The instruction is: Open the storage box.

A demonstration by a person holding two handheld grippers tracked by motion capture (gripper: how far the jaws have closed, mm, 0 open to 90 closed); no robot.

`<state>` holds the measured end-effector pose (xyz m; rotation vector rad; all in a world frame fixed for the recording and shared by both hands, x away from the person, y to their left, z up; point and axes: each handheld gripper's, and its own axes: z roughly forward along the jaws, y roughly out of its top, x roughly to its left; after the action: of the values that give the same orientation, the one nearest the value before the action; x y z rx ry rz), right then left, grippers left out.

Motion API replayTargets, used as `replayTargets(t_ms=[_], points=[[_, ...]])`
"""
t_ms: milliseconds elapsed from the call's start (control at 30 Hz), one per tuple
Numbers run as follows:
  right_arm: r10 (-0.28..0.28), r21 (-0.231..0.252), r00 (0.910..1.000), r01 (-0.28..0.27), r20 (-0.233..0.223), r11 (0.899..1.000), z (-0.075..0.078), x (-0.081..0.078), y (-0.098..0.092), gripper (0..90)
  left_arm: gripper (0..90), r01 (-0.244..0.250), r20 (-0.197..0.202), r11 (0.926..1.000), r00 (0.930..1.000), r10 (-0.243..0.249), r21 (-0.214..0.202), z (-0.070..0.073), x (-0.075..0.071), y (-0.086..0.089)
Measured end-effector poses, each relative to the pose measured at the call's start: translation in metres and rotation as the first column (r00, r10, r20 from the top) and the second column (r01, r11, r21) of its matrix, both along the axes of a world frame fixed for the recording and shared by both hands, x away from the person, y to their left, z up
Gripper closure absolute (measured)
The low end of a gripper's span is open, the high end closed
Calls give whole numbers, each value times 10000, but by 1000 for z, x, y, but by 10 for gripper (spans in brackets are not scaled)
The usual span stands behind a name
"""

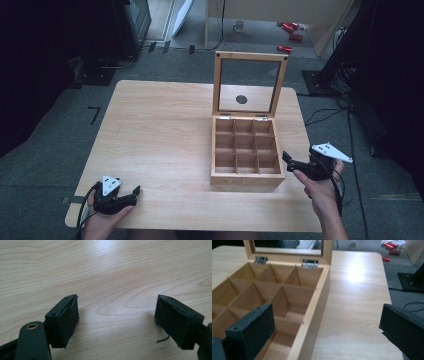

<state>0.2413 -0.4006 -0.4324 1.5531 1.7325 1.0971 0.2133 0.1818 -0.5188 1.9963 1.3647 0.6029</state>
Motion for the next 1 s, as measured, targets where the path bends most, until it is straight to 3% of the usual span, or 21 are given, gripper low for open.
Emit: replayTargets(t_ms=[367,733,1000], points=[[64,50,9998,-63,-171,10000,-30,-27,-2,0,200,-2,2,10000,10000,2,-2,0,0,0],[-114,438,9997,123,-209,9990,-49,-49,-13,0,200,-8,5,10000,10000,8,-4,0,0,0],[-216,444,9976,246,-654,9987,-67,-61,-21,0,200,-13,7,10000,10000,14,-4,0,0,0]])
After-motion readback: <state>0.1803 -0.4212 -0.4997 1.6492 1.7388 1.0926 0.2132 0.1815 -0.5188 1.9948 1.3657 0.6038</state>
